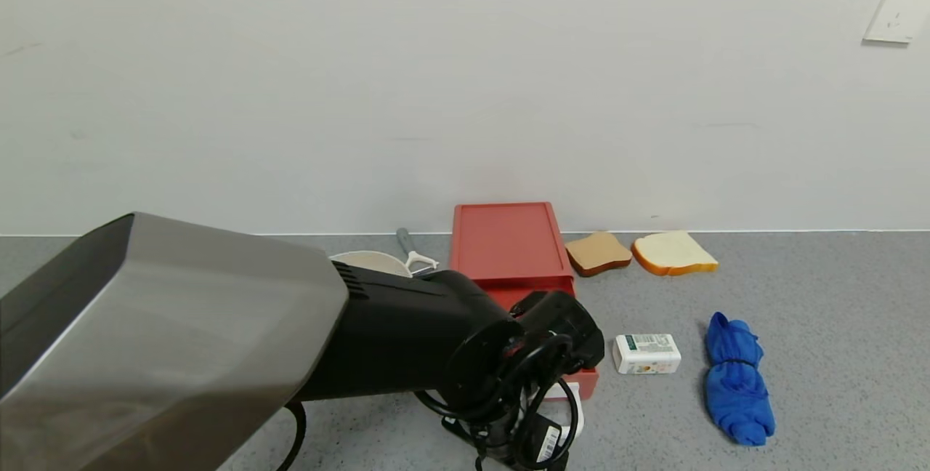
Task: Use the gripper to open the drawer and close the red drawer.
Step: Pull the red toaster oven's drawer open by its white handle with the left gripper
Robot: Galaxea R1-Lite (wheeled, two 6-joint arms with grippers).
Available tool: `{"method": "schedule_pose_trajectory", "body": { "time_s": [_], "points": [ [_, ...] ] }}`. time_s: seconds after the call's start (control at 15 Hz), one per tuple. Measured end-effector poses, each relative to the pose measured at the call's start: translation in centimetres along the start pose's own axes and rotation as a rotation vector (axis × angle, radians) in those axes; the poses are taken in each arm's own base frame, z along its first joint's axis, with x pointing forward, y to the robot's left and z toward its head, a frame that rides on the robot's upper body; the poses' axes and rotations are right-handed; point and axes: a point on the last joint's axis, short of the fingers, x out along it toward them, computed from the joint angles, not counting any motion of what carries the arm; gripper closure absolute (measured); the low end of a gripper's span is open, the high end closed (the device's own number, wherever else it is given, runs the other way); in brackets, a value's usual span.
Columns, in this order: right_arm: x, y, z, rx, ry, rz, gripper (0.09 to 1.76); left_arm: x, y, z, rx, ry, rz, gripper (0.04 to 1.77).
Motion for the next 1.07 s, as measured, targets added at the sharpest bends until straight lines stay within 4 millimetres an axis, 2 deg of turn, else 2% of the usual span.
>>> {"method": "schedule_pose_trajectory", "body": {
  "time_s": [0.73,0.93,1.07],
  "points": [
    [0.0,0.0,0.0,0.0,0.001,0.0,0.14,-0.4,-0.5,-0.9,-0.007,0.018,0.0,0.09],
    [0.0,0.0,0.0,0.0,0.002,0.0,0.14,-1.7,-0.5,-0.8,-0.008,-0.018,-0.016,0.09],
    [0.0,0.0,0.0,0.0,0.003,0.0,0.14,-3.4,-0.2,-0.4,-0.013,-0.068,-0.038,0.09]
  ]
}}
